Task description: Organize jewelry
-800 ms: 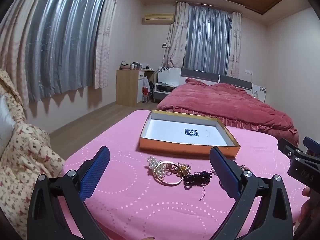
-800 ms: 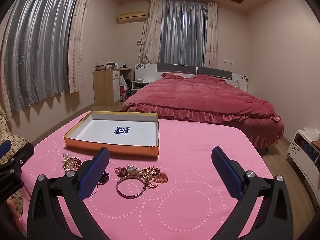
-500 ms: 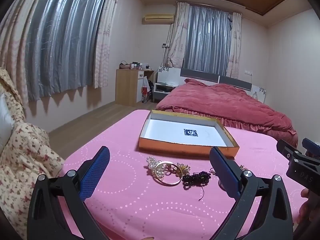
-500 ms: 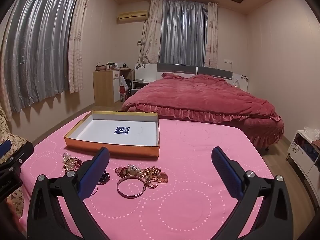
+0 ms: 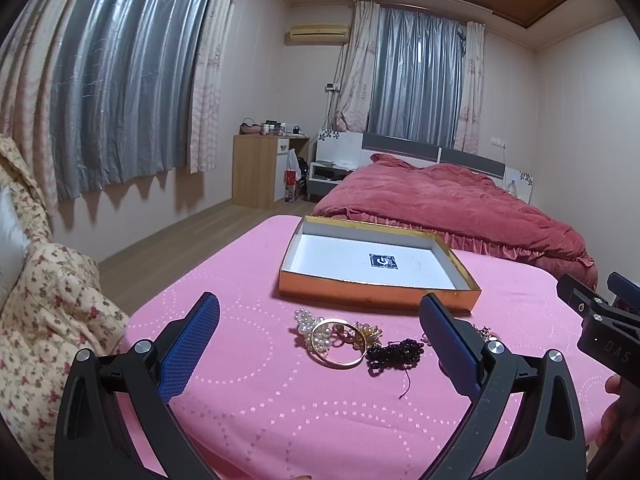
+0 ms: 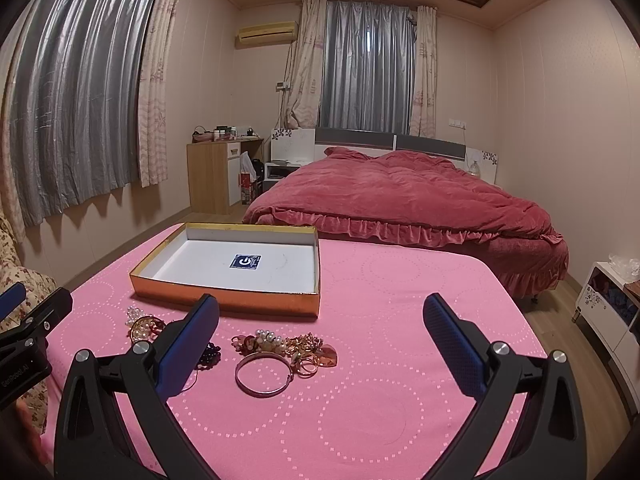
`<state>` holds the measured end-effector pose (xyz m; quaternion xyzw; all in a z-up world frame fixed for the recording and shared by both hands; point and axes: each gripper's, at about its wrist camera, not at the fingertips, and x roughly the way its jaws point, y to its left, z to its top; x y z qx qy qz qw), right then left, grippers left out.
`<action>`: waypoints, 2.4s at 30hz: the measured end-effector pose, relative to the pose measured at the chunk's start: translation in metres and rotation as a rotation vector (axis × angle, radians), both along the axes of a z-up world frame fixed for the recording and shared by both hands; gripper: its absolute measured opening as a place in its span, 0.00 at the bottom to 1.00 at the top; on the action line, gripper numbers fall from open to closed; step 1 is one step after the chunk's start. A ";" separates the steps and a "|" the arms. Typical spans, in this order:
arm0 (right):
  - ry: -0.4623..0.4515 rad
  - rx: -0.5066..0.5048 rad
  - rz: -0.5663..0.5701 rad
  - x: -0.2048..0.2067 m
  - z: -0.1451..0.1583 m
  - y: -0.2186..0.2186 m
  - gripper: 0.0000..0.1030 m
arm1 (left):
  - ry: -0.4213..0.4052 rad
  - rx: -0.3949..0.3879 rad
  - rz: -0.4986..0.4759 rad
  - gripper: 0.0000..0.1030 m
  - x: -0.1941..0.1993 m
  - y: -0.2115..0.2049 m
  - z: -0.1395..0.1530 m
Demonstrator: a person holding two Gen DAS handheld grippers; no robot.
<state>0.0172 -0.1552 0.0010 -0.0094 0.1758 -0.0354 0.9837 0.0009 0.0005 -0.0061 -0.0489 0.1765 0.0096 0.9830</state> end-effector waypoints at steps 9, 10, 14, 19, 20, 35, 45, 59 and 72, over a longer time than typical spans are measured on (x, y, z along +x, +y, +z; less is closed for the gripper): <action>-0.001 0.001 -0.001 0.000 0.000 0.000 0.00 | 0.002 -0.002 0.002 0.94 0.000 0.002 -0.002; -0.001 0.001 -0.001 0.000 0.000 0.000 0.00 | 0.002 -0.003 0.002 0.94 0.000 0.002 -0.002; -0.002 -0.001 -0.001 0.000 0.000 0.000 0.00 | 0.006 -0.002 0.004 0.94 -0.001 0.002 -0.005; -0.003 -0.006 0.001 0.000 0.000 0.002 0.00 | 0.006 0.002 0.006 0.94 -0.003 -0.003 -0.004; -0.004 -0.007 0.002 0.000 0.000 0.002 0.00 | 0.006 0.002 0.006 0.94 -0.003 -0.003 -0.004; -0.005 -0.008 0.002 0.000 0.001 0.003 0.00 | 0.010 -0.003 0.009 0.94 0.000 0.000 -0.001; -0.005 -0.008 0.002 0.000 0.000 0.004 0.00 | 0.012 -0.003 0.010 0.94 0.000 -0.001 -0.001; -0.003 -0.009 0.001 0.000 0.000 0.006 0.00 | 0.013 -0.003 0.009 0.94 0.000 0.000 -0.001; 0.040 0.014 0.011 0.009 -0.014 -0.004 0.00 | 0.057 -0.028 0.002 0.94 0.005 0.004 -0.011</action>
